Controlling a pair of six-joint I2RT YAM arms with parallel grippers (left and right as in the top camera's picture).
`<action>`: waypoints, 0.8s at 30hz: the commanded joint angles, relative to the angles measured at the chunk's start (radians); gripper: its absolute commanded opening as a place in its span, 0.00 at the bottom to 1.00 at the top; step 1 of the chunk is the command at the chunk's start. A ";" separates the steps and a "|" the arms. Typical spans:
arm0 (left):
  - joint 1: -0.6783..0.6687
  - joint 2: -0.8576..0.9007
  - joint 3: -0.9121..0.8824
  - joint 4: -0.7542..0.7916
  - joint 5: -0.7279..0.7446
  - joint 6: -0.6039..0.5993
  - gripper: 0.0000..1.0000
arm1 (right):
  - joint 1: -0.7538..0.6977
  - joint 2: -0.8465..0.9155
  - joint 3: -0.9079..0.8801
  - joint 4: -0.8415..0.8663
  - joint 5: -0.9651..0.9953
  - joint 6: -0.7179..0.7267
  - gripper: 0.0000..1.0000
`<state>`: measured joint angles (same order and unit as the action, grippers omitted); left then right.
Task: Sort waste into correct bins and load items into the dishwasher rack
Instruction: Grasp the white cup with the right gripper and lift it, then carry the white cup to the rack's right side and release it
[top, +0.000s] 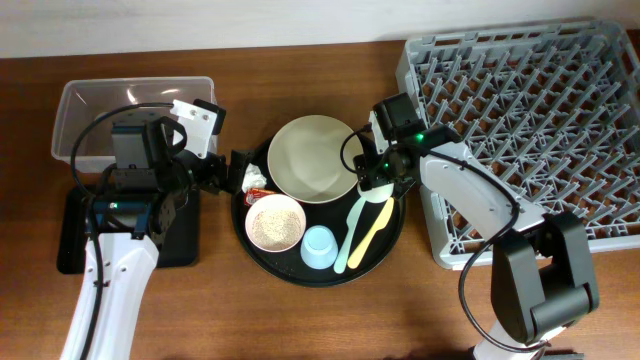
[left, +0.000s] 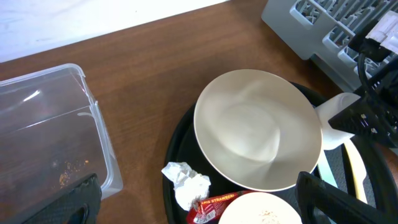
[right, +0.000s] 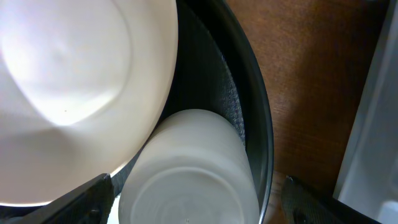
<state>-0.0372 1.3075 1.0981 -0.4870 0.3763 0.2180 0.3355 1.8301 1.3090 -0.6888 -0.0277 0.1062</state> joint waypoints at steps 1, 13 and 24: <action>0.005 0.000 0.027 -0.002 -0.006 0.016 0.99 | 0.006 0.011 0.009 -0.005 -0.036 0.006 0.84; 0.005 0.000 0.027 -0.002 -0.006 0.016 0.99 | 0.005 -0.014 0.074 -0.074 -0.023 0.006 0.65; 0.005 0.000 0.027 -0.002 -0.006 0.016 0.99 | -0.002 -0.069 0.454 -0.362 0.051 0.006 0.60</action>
<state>-0.0372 1.3075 1.0981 -0.4881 0.3698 0.2180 0.3355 1.8072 1.6611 -1.0191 -0.0090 0.1055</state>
